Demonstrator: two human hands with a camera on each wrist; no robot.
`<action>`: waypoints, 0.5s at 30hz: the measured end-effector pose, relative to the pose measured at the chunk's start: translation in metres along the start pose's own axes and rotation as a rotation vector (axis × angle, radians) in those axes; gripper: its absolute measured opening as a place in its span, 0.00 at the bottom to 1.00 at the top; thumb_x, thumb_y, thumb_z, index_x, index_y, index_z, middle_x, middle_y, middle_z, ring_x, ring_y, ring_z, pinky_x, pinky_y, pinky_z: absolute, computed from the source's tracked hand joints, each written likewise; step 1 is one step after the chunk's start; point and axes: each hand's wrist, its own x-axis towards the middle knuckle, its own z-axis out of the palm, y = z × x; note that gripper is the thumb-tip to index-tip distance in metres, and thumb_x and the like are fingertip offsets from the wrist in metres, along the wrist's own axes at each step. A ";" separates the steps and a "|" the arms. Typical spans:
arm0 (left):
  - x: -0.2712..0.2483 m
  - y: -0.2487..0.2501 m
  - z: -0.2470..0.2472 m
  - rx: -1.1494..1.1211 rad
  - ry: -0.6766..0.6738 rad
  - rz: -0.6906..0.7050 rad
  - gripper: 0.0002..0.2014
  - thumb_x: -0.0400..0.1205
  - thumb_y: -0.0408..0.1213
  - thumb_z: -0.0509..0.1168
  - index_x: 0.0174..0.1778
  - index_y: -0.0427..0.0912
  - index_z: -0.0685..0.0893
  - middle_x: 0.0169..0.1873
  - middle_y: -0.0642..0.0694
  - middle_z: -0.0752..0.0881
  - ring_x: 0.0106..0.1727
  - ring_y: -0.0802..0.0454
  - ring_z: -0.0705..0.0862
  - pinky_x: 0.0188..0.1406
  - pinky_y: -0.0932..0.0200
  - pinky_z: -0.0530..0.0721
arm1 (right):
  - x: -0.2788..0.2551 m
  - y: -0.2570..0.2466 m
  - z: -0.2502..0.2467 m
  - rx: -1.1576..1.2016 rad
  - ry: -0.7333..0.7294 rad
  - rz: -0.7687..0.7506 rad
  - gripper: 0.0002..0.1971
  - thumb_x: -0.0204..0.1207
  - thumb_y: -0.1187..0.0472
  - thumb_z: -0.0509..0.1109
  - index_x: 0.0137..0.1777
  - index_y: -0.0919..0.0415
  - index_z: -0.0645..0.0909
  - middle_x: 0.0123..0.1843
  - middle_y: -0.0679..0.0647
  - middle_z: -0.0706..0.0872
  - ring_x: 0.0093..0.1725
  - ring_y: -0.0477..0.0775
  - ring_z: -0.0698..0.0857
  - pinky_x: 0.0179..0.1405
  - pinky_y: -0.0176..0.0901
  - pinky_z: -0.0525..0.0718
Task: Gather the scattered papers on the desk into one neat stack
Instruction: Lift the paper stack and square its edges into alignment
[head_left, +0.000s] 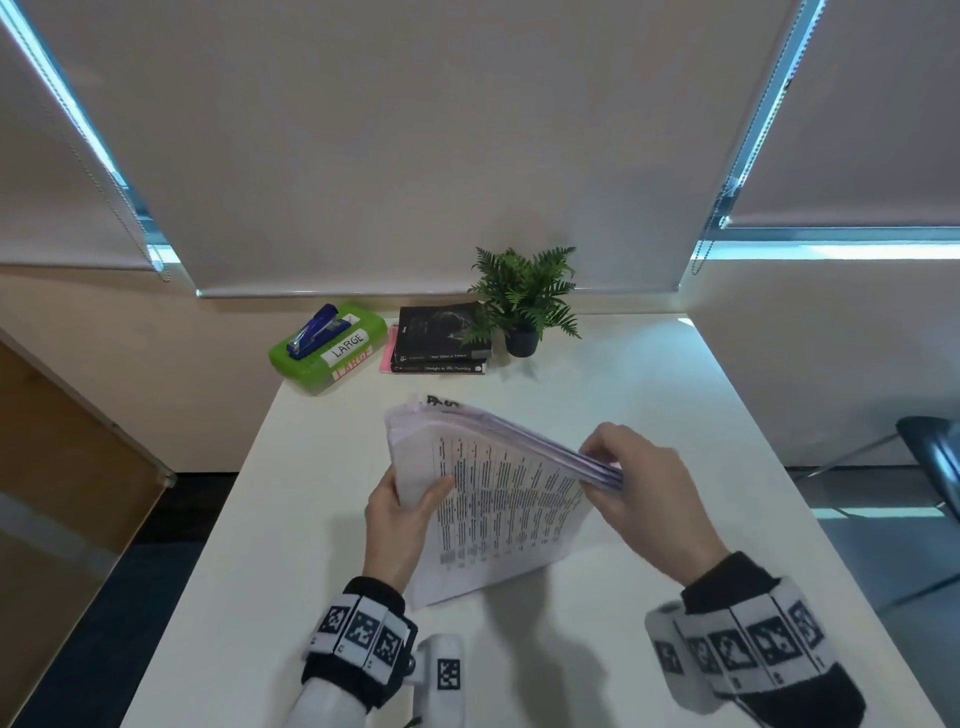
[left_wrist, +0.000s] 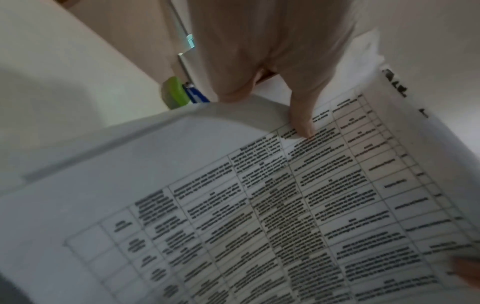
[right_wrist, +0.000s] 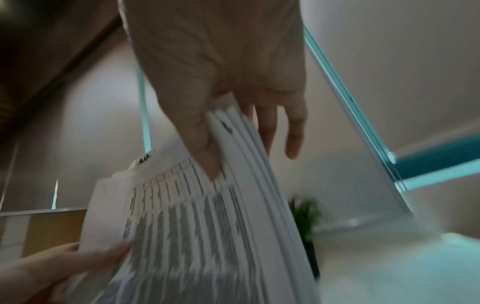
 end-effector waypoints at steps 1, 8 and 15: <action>0.000 0.009 0.000 0.031 -0.031 0.041 0.10 0.74 0.33 0.74 0.49 0.46 0.84 0.47 0.47 0.90 0.51 0.49 0.89 0.44 0.63 0.86 | 0.006 -0.005 -0.011 -0.092 -0.038 -0.007 0.12 0.67 0.61 0.72 0.48 0.50 0.76 0.42 0.43 0.86 0.39 0.48 0.83 0.51 0.53 0.81; 0.002 0.082 0.011 0.561 -0.385 0.493 0.16 0.76 0.47 0.70 0.48 0.38 0.81 0.37 0.51 0.86 0.35 0.59 0.84 0.31 0.62 0.83 | 0.036 -0.024 -0.044 0.159 -0.345 0.091 0.11 0.68 0.56 0.77 0.42 0.44 0.76 0.37 0.38 0.81 0.38 0.49 0.83 0.29 0.33 0.73; 0.005 0.070 0.005 0.927 -0.290 0.548 0.15 0.73 0.55 0.70 0.36 0.49 0.76 0.30 0.55 0.82 0.33 0.53 0.79 0.35 0.57 0.69 | -0.003 0.019 -0.011 0.694 -0.154 0.273 0.02 0.72 0.61 0.75 0.44 0.56 0.88 0.37 0.42 0.92 0.36 0.40 0.89 0.39 0.33 0.84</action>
